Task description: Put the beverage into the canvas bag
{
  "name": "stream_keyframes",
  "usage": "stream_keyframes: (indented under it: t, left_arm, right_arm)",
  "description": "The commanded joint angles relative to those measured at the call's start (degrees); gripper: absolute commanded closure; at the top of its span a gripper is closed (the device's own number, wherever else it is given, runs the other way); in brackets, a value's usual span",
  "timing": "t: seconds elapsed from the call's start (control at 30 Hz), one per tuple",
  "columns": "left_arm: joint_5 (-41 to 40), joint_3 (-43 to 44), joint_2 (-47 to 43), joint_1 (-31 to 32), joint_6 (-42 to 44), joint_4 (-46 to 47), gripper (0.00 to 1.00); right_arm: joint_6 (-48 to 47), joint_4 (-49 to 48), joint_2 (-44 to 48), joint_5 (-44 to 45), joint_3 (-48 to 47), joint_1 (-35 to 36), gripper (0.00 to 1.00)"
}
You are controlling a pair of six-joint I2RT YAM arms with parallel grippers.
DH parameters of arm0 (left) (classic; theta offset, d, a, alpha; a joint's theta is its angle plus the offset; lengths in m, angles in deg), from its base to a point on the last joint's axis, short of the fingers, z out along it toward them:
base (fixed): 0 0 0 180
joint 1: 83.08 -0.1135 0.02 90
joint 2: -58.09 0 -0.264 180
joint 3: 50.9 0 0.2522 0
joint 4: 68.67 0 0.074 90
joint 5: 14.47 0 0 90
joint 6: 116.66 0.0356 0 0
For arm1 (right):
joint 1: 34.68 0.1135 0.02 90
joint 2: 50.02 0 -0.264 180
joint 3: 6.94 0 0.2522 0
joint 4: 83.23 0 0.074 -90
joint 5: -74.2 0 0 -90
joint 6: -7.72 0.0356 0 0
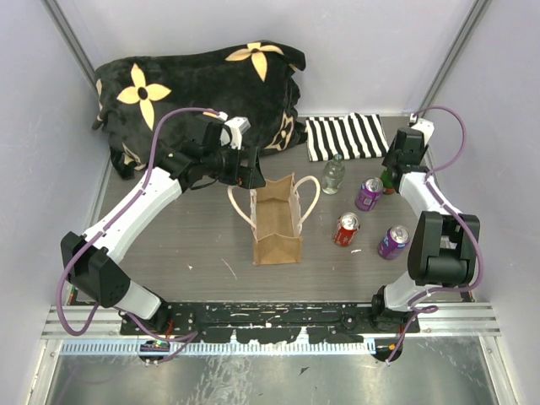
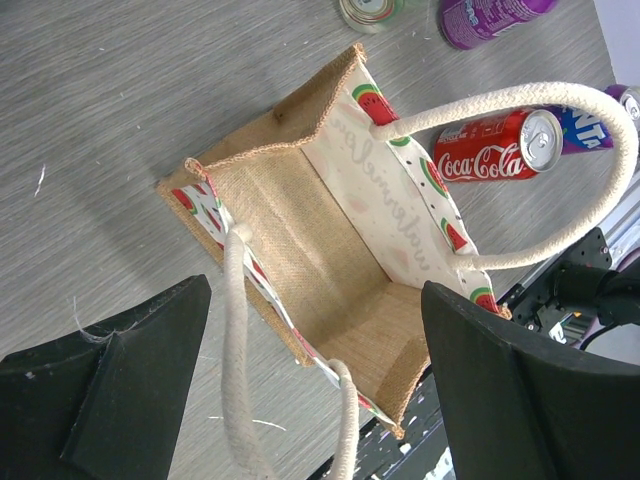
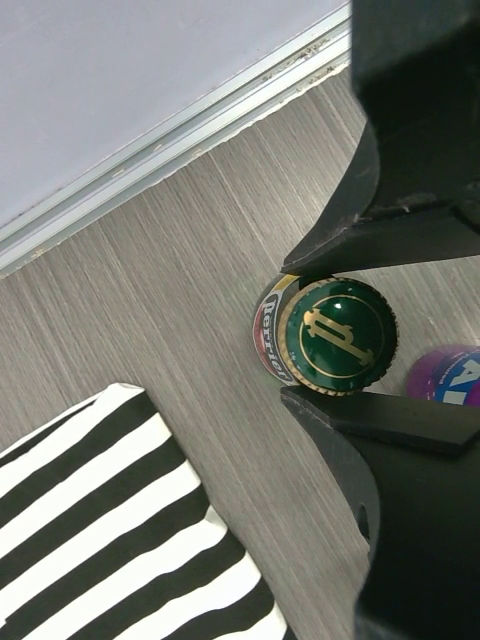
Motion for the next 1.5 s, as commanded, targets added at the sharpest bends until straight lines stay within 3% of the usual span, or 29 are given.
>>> stream_keyframes:
  t: [0.0,0.4,0.57,1.0,1.47]
  left_arm:
    - [1.3,0.0,-0.1,-0.3,-0.1,2.0,0.07]
    - [-0.1,-0.9,-0.8,-1.0,-0.6,2.0,0.07]
    - [-1.3,-0.6,-1.1,-2.3,-0.7,1.9,0.07]
    - [-2.3,-2.5,-2.7,-5.8,-0.9,1.4,0.07]
    - [0.6,-6.1,-4.9,-11.6,-4.3,1.6,0.07]
  right_arm:
    - [-0.7,-3.8,5.7,0.1,-6.9,-0.1,0.99]
    - [-0.4,-0.1,4.2,-3.7,-19.4,0.5,0.99]
    - [-2.5,2.9,3.0,-4.6,-26.7,3.8,0.99]
    - [-5.4,7.6,1.0,-4.0,-42.5,21.0,0.99]
    - [-6.3,12.4,5.6,1.7,-42.4,42.0,0.99]
